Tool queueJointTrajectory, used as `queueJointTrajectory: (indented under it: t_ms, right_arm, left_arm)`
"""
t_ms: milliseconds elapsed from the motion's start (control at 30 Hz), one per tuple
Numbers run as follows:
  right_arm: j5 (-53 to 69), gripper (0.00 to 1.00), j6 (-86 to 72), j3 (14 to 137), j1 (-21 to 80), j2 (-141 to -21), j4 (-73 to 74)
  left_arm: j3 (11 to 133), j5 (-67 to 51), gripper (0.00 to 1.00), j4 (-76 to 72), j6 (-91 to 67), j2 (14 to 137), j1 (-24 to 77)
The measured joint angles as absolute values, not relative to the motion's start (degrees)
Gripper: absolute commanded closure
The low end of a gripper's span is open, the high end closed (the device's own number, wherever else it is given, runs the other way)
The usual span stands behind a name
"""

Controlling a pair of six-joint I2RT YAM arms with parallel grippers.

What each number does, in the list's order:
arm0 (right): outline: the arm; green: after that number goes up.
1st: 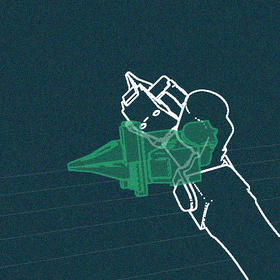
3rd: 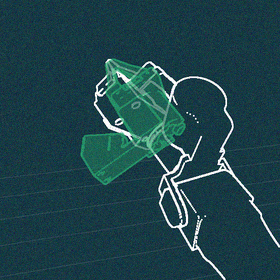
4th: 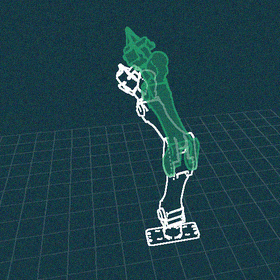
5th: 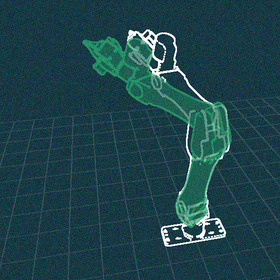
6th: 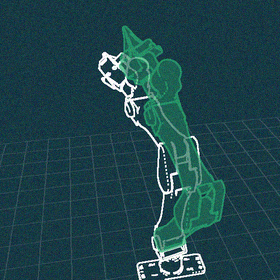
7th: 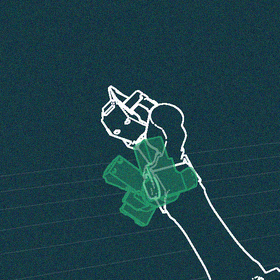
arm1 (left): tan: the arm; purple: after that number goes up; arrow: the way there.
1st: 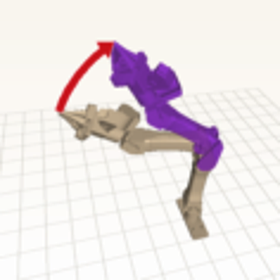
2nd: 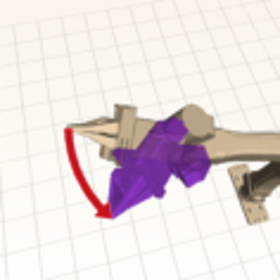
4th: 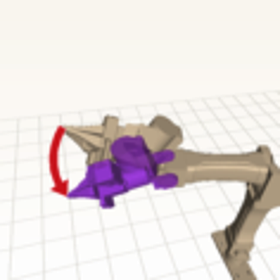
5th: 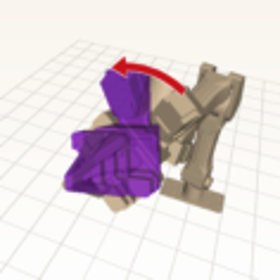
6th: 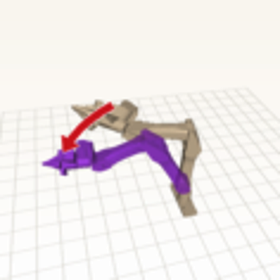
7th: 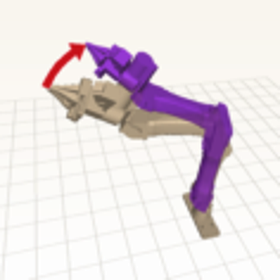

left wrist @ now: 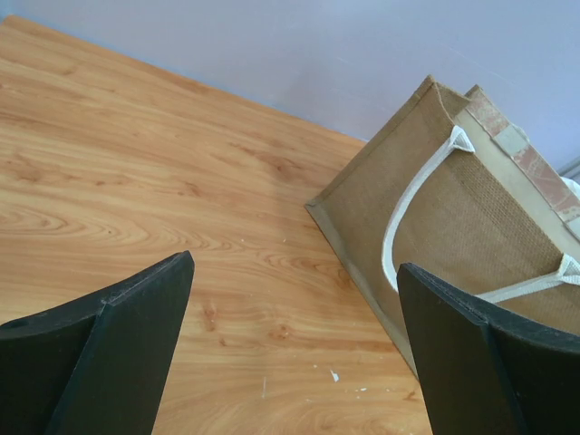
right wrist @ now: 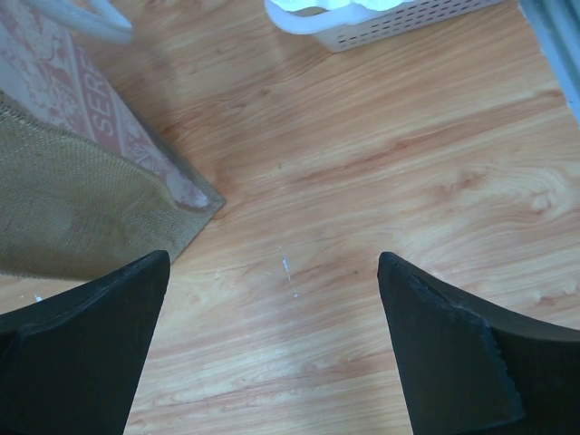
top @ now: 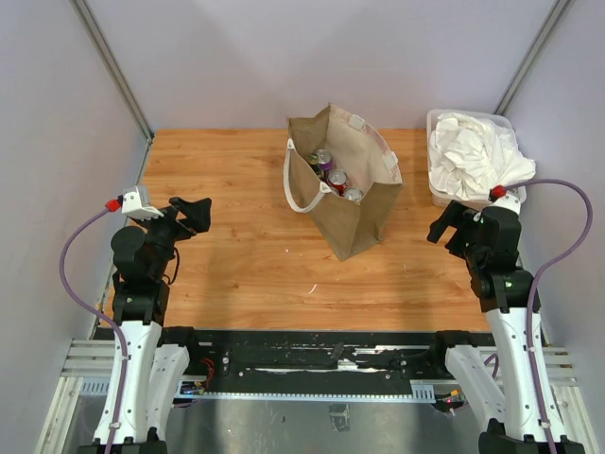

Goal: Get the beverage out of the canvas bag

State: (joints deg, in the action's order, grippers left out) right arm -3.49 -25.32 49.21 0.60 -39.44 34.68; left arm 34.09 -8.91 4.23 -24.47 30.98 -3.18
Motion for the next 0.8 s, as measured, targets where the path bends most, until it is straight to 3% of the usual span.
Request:
queueJointTrajectory:
  t_ms: [333, 600, 800]
  right_arm:
    - [-8.16, 0.0, -28.21, 49.21, 0.6, -42.0, 36.93]
    - [-8.1, 0.18, -29.78, 49.1, 0.6, -40.14, 36.49]
    - [-7.22, 0.3, -29.67, 49.74, 0.62, -40.51, 35.97]
  left_arm:
    - [34.22, -9.15, 0.0, 5.04, -23.09, 31.03, -3.18]
    - [35.99, -9.02, 0.0, 6.15, -21.98, 31.42, -0.75]
    - [36.75, -7.09, 0.0, 5.58, -21.52, 34.2, 7.46]
